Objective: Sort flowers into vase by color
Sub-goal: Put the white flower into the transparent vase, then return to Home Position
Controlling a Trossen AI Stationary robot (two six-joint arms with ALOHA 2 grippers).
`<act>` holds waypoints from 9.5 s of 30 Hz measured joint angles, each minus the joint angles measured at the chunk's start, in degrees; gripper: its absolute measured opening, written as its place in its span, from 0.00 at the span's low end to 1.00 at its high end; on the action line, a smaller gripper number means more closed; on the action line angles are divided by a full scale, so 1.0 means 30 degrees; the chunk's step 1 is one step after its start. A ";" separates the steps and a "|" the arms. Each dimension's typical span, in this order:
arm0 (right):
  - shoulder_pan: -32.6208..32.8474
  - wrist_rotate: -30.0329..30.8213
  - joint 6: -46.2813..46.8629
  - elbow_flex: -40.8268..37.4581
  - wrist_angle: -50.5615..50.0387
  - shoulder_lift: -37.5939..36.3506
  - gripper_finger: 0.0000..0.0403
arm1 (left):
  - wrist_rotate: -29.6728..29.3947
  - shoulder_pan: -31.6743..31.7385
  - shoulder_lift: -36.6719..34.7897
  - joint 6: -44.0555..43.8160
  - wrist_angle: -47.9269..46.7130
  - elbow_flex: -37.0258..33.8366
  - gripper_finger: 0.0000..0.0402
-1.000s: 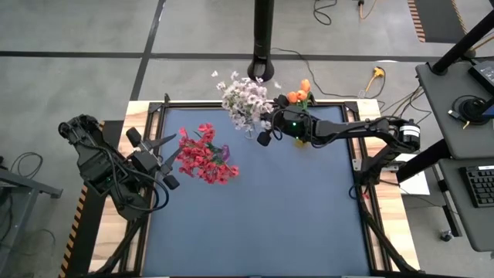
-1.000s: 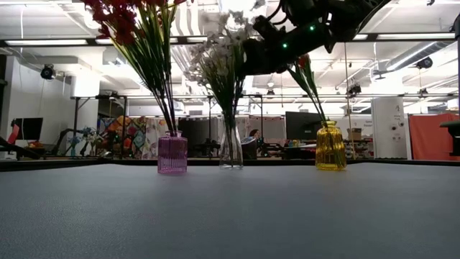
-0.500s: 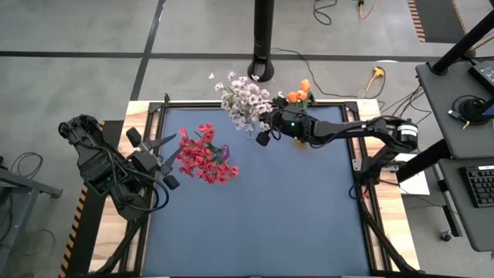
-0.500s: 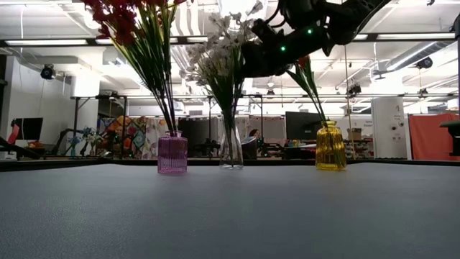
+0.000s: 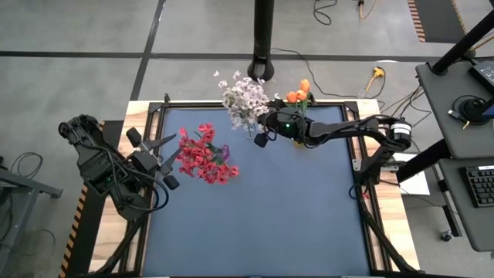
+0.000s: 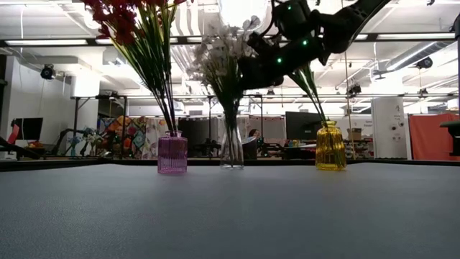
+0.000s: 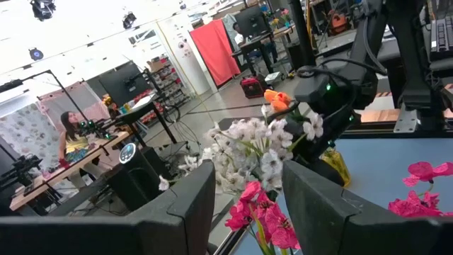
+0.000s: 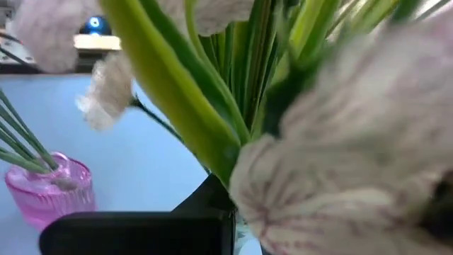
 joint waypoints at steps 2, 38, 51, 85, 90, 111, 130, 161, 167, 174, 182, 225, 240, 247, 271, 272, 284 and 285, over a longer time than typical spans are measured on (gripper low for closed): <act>-0.0010 0.0003 -0.0014 0.0006 0.0147 0.0232 0.06 | 0.0000 0.0000 0.0000 0.0000 0.0007 0.0000 0.37; 0.1010 0.0206 -0.0305 -0.0036 -0.2076 -0.2754 0.45 | 0.0012 0.0000 0.0000 0.0006 0.0087 -0.0006 0.37; 0.2861 0.0680 -0.0152 0.0051 -0.4907 -0.7141 0.44 | 0.2313 0.0000 0.0000 0.0138 0.0449 -0.0007 0.37; 1.1093 0.0021 -0.0353 -0.4042 -0.8419 -1.8309 0.35 | 0.0483 -0.3014 0.0321 0.5388 1.3692 -0.8008 0.37; 1.1093 0.0016 -0.0140 -0.4124 -0.8169 -1.8091 0.33 | 0.0704 -0.2256 0.0284 0.5490 1.4988 -1.0687 0.37; 1.1086 0.0168 -0.0366 -0.4131 -0.8440 -1.7194 0.32 | 0.1175 -0.0337 0.0818 0.0772 1.9707 -1.5650 0.37; 1.1086 0.0211 -0.0143 -0.4131 -0.8437 -1.7129 0.32 | 0.8750 0.5826 0.0146 1.3145 2.6332 -1.6442 0.37; 1.1079 0.1678 0.0639 -0.4131 -0.8289 -1.7129 0.32 | 1.3813 1.1001 -1.0423 1.3779 3.1503 -2.6094 0.37; 1.1064 0.2696 0.0324 -0.4131 -0.8298 -1.7129 0.32 | 1.4680 1.1125 -1.1269 1.4343 3.0820 -2.6151 0.37; 1.1064 0.2692 -0.0371 -0.4131 -0.8399 -1.7129 0.32 | 1.4688 1.1111 -1.3092 1.4638 2.8663 -2.6155 0.37; 1.1028 0.2688 -0.0725 -0.4174 -0.8823 -1.7143 0.32 | 1.4732 1.1118 -1.6774 1.5974 2.6299 -2.6148 0.37; 1.0899 0.3722 -0.0891 -1.6787 -0.3689 -3.0154 0.32 | 1.4464 1.1125 -2.0342 1.5365 2.5900 -2.7285 0.37; 1.0241 0.5225 -0.0331 -1.8382 -0.3988 -2.9995 0.32 | 1.3481 1.1125 -1.9673 1.4058 2.5818 -2.7285 0.37; 1.0241 0.5668 -0.0331 -1.8382 -0.4064 -2.9983 0.32 | 1.3478 1.1125 -1.9319 1.3617 2.5807 -2.7285 0.37; 1.0241 0.5676 -0.0343 -1.8382 -0.4167 -2.9857 0.32 | 1.3493 1.1132 -1.8884 1.3631 2.5806 -2.7285 0.37; 1.0241 0.5676 -0.0344 -1.8382 -0.4167 -2.9857 0.32 | 1.3500 1.1129 -1.8884 1.3631 2.5806 -2.7285 0.37; 1.0241 0.5676 -0.0337 -1.8382 -0.4167 -2.9857 0.32 | 1.3500 1.1125 -1.8884 1.3631 2.5806 -2.7285 0.37; 1.0241 0.5676 -0.0346 -1.8382 -0.4167 -2.9857 0.32 | 1.3500 1.1125 -1.8884 1.3631 2.5806 -2.7285 0.37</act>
